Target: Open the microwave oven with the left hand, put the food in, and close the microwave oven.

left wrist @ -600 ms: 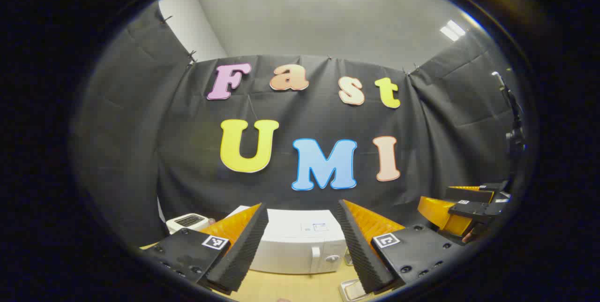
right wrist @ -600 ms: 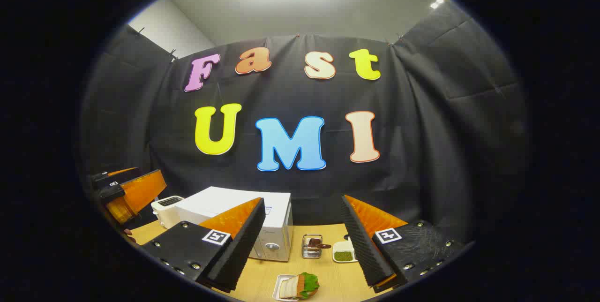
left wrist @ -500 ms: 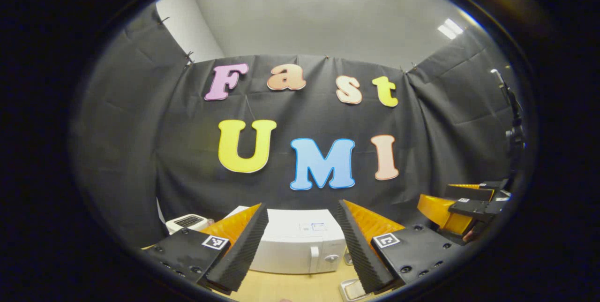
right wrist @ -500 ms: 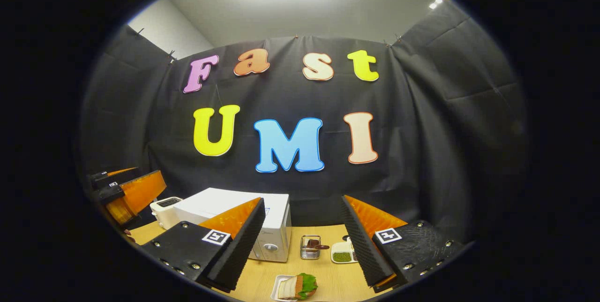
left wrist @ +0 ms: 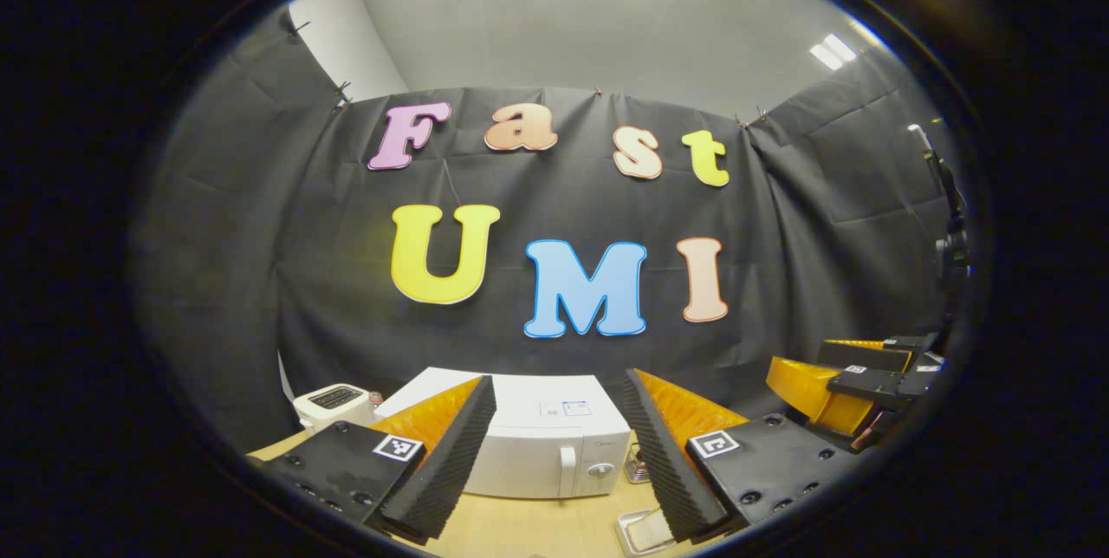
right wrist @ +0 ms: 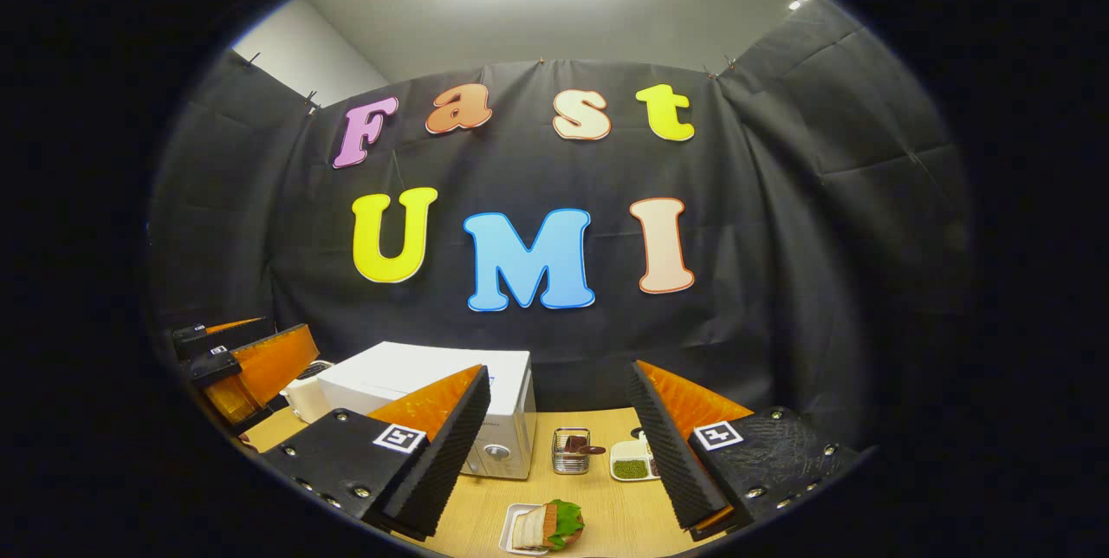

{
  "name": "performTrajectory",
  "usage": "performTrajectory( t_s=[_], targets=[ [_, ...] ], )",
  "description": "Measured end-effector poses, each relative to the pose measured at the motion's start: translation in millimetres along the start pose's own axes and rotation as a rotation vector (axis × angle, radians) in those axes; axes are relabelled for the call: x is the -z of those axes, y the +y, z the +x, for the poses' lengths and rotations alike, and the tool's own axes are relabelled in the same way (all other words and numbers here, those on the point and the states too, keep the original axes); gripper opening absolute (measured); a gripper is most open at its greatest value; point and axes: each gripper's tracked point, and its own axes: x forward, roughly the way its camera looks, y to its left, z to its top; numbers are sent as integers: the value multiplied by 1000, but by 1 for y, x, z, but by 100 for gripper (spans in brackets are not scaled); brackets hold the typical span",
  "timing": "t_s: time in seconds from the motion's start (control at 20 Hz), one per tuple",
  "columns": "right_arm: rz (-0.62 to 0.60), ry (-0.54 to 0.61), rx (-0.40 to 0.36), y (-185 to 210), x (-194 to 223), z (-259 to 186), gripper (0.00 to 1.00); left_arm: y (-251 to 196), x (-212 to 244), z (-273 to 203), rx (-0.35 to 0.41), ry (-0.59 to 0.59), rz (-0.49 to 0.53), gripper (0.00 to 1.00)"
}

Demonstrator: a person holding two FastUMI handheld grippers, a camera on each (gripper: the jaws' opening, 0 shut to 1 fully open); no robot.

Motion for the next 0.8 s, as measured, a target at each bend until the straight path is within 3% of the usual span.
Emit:
performTrajectory(
  t_s=[0.3,0.45,0.8],
  targets=[
    [-13,9,-1,-5,7,8,96,-9,50,29,18,70,-27,94],
    [-30,34,8,-14,17,11,96,-16,100,57,43,164,-32,98],
    [-41,133,31,-56,55,14,96,-25,233,128,43,398,-33,96]
  ],
)
